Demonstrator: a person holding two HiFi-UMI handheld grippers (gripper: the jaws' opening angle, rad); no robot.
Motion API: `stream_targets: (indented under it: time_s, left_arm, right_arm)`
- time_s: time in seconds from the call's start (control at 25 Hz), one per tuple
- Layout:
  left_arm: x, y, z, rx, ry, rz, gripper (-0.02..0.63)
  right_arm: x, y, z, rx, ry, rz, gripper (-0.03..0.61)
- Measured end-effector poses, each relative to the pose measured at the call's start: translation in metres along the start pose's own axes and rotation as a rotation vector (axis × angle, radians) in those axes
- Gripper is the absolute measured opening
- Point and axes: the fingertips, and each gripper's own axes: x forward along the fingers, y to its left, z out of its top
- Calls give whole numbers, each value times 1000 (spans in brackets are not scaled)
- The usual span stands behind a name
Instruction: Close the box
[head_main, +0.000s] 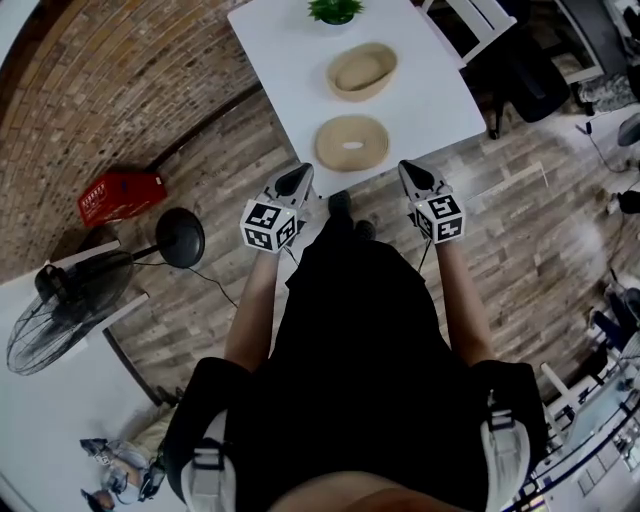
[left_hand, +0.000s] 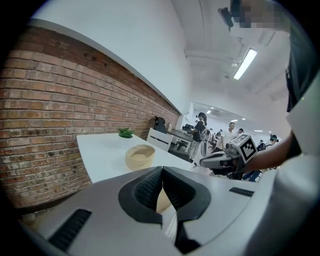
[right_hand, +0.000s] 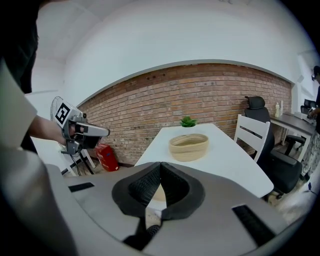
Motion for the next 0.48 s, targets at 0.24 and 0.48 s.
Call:
stream_targets:
  time_s: [0.24,0.48]
  left_arm:
    - [20,19,6,-1,15,-30,20]
    - [42,43,5,5,41,-72,20]
  right_arm:
    - [21,-8,2,12,25,-15,-3]
    - [39,-33,9,57,20,-85,-3]
